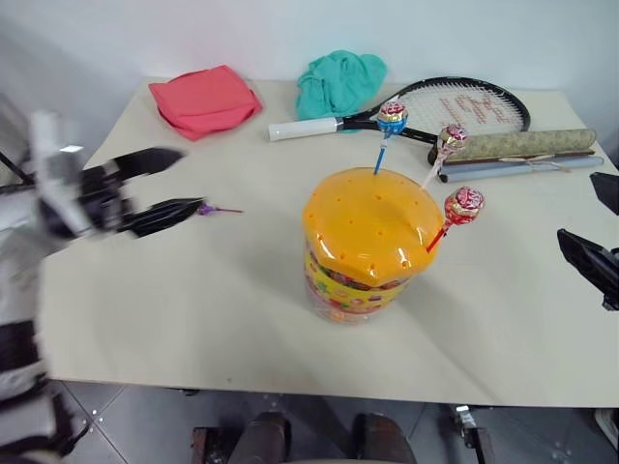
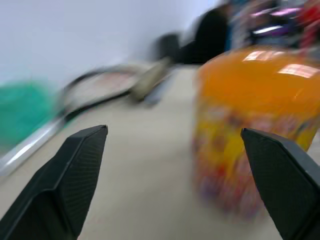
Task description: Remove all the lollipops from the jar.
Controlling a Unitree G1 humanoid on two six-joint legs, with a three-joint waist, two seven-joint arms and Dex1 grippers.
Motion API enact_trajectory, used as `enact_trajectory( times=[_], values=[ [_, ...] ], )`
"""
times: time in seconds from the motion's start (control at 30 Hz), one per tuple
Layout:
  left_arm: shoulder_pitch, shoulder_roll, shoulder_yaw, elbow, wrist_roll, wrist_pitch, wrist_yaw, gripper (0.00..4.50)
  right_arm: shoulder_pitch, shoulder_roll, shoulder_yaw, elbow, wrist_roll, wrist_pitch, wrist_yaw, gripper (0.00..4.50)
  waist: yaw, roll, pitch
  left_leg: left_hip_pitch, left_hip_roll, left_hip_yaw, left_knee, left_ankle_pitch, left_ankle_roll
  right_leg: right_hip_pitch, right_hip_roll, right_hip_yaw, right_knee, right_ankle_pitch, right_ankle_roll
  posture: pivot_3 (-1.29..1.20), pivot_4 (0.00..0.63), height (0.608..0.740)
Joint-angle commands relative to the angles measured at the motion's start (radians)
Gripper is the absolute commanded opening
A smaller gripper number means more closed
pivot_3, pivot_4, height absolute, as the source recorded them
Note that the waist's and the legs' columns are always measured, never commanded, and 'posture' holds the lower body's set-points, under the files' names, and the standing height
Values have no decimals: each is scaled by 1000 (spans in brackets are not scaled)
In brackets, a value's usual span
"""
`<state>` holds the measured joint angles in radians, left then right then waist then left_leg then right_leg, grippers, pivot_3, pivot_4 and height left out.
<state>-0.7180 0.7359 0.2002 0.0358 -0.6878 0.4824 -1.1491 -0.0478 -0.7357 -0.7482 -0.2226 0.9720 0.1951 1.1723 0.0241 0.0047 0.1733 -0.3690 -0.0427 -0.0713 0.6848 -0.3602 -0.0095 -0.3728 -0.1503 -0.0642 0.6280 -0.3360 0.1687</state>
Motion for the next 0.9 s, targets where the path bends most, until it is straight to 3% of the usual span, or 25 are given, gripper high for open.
enact_trajectory(
  times=[0.03,0.23,0.5,0.9],
  values=[
    [-173,-115,-90,70,3,-3,-23,4490,29,2,-67,-49,24,-15,-20,4500,-7,-1,0,0,0,0,0,0,0,-1,0,-1,0,0,0,0,150,740],
    [-328,-265,-157,136,-40,54,-99,4490,106,23,-143,-88,35,-23,-47,4500,-36,-1,1,1,2,6,-2,0,1,-2,1,-3,0,0,0,0,150,740],
    [-425,-340,-226,253,53,33,-128,4490,181,52,-174,-139,52,-24,-61,4500,-17,-1,1,0,2,5,0,0,1,-1,0,-2,-1,0,1,0,150,740],
    [-450,-386,-241,295,103,34,-132,810,172,47,-161,-129,51,-34,-62,4500,-12,-1,1,0,2,5,0,0,1,-2,0,-2,-1,1,1,0,150,740]
  ],
)
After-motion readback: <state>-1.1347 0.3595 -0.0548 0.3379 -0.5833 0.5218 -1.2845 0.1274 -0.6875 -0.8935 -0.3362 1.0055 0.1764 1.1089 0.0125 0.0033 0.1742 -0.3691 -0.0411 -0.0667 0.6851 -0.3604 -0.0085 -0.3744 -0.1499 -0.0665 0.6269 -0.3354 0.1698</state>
